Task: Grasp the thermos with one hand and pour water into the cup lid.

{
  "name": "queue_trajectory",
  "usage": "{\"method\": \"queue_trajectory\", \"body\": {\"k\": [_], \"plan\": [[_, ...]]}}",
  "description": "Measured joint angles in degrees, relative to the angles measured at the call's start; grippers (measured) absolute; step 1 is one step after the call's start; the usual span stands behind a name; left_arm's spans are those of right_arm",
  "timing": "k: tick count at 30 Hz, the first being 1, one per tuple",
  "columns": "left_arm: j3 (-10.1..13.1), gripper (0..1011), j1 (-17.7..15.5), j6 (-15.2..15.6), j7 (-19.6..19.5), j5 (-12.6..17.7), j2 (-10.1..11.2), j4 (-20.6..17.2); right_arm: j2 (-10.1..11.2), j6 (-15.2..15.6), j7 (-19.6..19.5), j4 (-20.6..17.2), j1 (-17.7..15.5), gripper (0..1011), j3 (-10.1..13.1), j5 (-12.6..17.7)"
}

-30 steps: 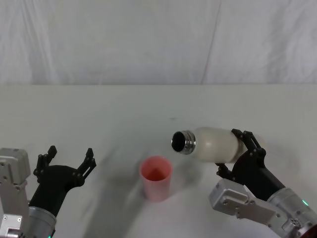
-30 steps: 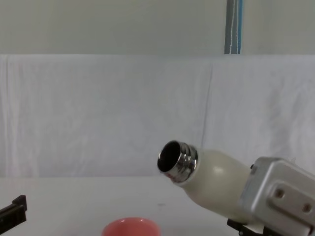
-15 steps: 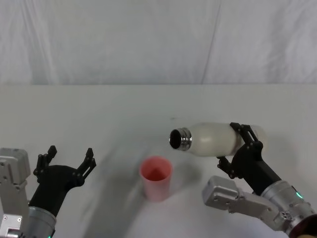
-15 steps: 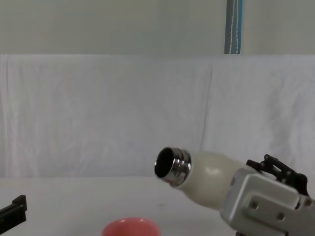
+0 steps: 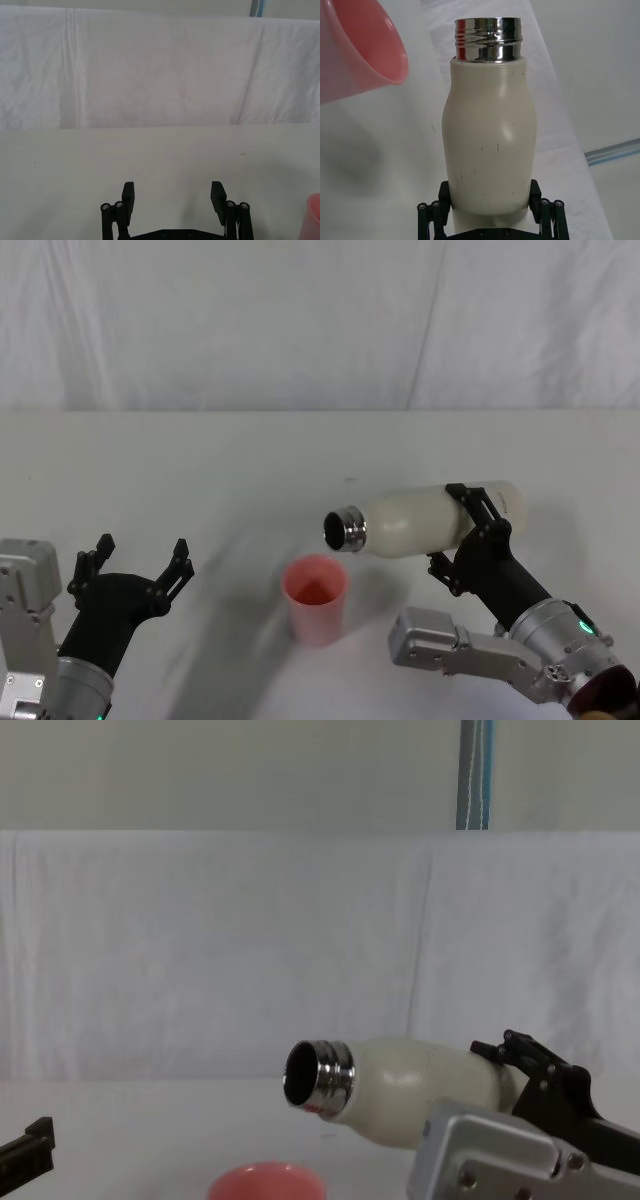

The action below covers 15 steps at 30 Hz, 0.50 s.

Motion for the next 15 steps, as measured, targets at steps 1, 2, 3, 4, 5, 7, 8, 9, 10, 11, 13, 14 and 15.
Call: {"method": "queue_trajectory", "body": {"k": [1, 2, 3, 4, 5, 7, 8, 9, 10, 11, 13, 14, 15], "plan": [[0.0, 1001, 0.0, 0.0, 0.0, 0.0, 0.0, 0.0, 0.0, 0.0, -0.1, 0.1, 0.1, 947, -0.1, -0.2], [0.0, 1001, 0.0, 0.0, 0.0, 0.0, 0.0, 0.0, 0.1, 0.0, -0.2, 0.2, 0.2, 947, -0.2, -0.4], [0.0, 1001, 0.0, 0.0, 0.0, 0.0, 0.0, 0.0, 0.2, 0.1, -0.5, 0.3, 0.3, 947, -0.5, -0.9], [0.0, 1001, 0.0, 0.0, 0.0, 0.0, 0.0, 0.0, 0.2, 0.2, -0.6, 0.4, 0.4, 947, -0.6, -1.1], [0.0, 1001, 0.0, 0.0, 0.0, 0.0, 0.0, 0.0, 0.3, 0.3, -0.8, 0.5, 0.5, 947, -0.8, -1.5], [0.0, 1001, 0.0, 0.0, 0.0, 0.0, 0.0, 0.0, 0.4, 0.3, -0.9, 0.5, 0.5, 947, -0.9, -1.7], [0.0, 1001, 0.0, 0.0, 0.0, 0.0, 0.0, 0.0, 0.5, 0.4, -1.1, 0.6, 0.6, 947, -1.1, -2.1], [0.0, 1001, 0.0, 0.0, 0.0, 0.0, 0.0, 0.0, 0.6, 0.6, -1.3, 0.7, 0.7, 947, -1.3, -2.4], [0.0, 1001, 0.0, 0.0, 0.0, 0.0, 0.0, 0.0, 0.6, 0.6, -1.3, 0.7, 0.7, 947, -1.3, -2.4], [0.0, 1001, 0.0, 0.0, 0.0, 0.0, 0.0, 0.0, 0.7, 0.7, -1.4, 0.8, 0.8, 947, -1.5, -2.7], [0.0, 1001, 0.0, 0.0, 0.0, 0.0, 0.0, 0.0, 0.8, 0.7, -1.5, 1.0, 0.9, 947, -1.6, -3.0], [0.0, 1001, 0.0, 0.0, 0.0, 0.0, 0.0, 0.0, 0.8, 0.8, -1.7, 1.0, 1.0, 947, -1.8, -3.3], [0.0, 1001, 0.0, 0.0, 0.0, 0.0, 0.0, 0.0, 0.9, 0.9, -1.8, 1.2, 1.1, 947, -1.9, -3.6]]}}
